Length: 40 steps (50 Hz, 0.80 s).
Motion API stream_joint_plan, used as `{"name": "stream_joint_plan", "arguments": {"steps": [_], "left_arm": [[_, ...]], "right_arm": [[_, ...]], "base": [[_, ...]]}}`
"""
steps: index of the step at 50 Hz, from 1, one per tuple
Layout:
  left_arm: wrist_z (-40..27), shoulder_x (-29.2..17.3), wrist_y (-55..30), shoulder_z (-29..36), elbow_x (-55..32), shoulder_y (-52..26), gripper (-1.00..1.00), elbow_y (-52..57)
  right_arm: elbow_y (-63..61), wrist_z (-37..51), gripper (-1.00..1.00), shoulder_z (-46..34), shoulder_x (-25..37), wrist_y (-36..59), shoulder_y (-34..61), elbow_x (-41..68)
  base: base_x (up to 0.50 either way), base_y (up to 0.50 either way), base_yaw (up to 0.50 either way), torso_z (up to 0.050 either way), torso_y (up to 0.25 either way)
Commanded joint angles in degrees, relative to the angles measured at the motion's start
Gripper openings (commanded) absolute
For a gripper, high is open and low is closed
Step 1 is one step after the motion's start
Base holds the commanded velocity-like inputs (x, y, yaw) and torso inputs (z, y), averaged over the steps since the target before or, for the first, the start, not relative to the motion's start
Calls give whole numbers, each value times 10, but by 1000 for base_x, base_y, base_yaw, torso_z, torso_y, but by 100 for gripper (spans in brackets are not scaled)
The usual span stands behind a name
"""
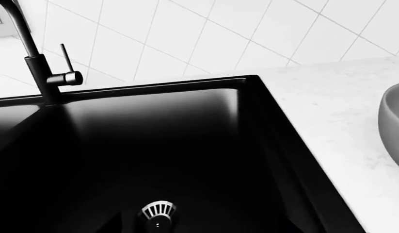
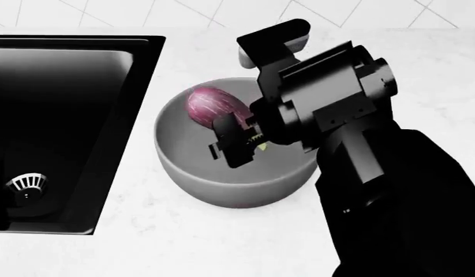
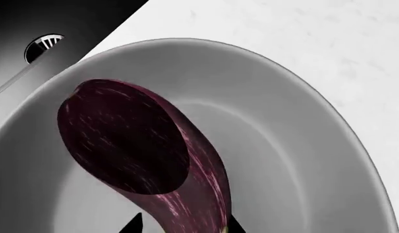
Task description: There is a mixed pile of frozen fruits and vegetables on the counter. Locate all the frozen vegetables and place the items in a bowl on the counter. Take all the frozen fruits and defrost them in a running sink.
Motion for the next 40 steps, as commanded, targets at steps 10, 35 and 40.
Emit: {"name": "stream_joint_plan", "arguments": {"steps": [10, 35, 40], "left_arm": [[-8, 13, -18, -19, -10, -4, 100, 38], [-7, 14, -41, -28, -30, -29, 100, 45], [-11, 14, -49, -23, -31, -33, 100, 52]], "right_arm": [[-193, 77, 100, 61, 77, 71, 37, 19], [-982, 629, 100, 432, 526, -20, -290, 383], [-1052, 653, 100, 487, 609, -75, -348, 417]], "base": [[0, 0, 0, 0, 1], [0, 0, 0, 0, 0], [0, 0, 0, 0, 0]]}}
